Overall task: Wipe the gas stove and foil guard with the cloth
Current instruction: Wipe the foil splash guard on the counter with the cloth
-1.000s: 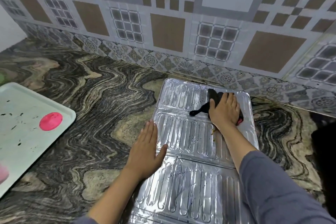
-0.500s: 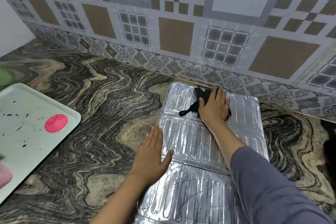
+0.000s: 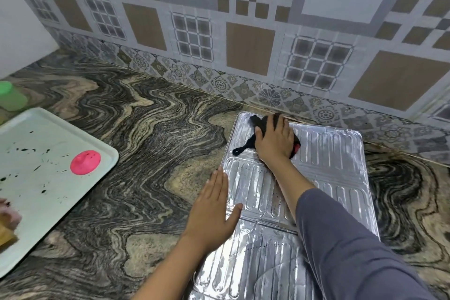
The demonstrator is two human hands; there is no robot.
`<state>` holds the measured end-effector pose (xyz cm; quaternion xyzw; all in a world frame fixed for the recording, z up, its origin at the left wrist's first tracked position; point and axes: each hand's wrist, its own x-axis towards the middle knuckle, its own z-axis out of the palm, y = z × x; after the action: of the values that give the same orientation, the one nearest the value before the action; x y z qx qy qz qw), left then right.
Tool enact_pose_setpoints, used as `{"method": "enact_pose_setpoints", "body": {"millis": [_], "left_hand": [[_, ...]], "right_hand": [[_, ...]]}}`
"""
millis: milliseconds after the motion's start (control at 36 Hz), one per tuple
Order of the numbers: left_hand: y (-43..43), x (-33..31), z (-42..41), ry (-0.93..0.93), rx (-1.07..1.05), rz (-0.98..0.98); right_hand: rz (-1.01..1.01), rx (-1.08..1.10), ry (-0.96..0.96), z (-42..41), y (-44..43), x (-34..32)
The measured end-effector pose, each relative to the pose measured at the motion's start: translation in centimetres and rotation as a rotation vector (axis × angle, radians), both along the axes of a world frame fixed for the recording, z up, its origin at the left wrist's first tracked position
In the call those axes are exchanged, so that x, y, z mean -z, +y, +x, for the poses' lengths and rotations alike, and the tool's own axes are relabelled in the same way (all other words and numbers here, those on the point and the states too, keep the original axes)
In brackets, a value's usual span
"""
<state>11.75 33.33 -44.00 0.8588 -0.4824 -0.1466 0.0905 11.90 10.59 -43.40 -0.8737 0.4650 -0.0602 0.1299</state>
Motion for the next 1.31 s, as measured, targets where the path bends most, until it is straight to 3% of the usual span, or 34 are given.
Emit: {"method": "enact_pose_setpoints", "body": {"millis": [278,361,639,944,1111,1306], "left_hand": [[-0.1,0.0,-0.3,-0.013,-0.026,0.019],[-0.2,-0.1,-0.4,-0.01,-0.031,0.019],[-0.2,-0.3,-0.5,0.005,-0.035,0.011],[-0.2,0.0,-0.4,-0.006,-0.027,-0.009],[-0.1,0.2,-0.2,-0.004,-0.014,-0.019],[-0.1,0.9,0.2,0.007,-0.005,-0.049]], "right_hand": [[-0.076,-0.602,0.053,0.3,-0.1,-0.5],[-0.083,-0.68,0.07,-1.7,-1.6,-0.6],[-0.064,-0.256,0.031,-9.6,-5.1,-0.7],[0.0,0.436,-0.043,-12.4,-1.9,0.3],[0.045,0.477,-0.046,-7.9,-0.4,-0.2],[0.025,0.221,-0.009,-2.1,0.3,-0.5]]}}
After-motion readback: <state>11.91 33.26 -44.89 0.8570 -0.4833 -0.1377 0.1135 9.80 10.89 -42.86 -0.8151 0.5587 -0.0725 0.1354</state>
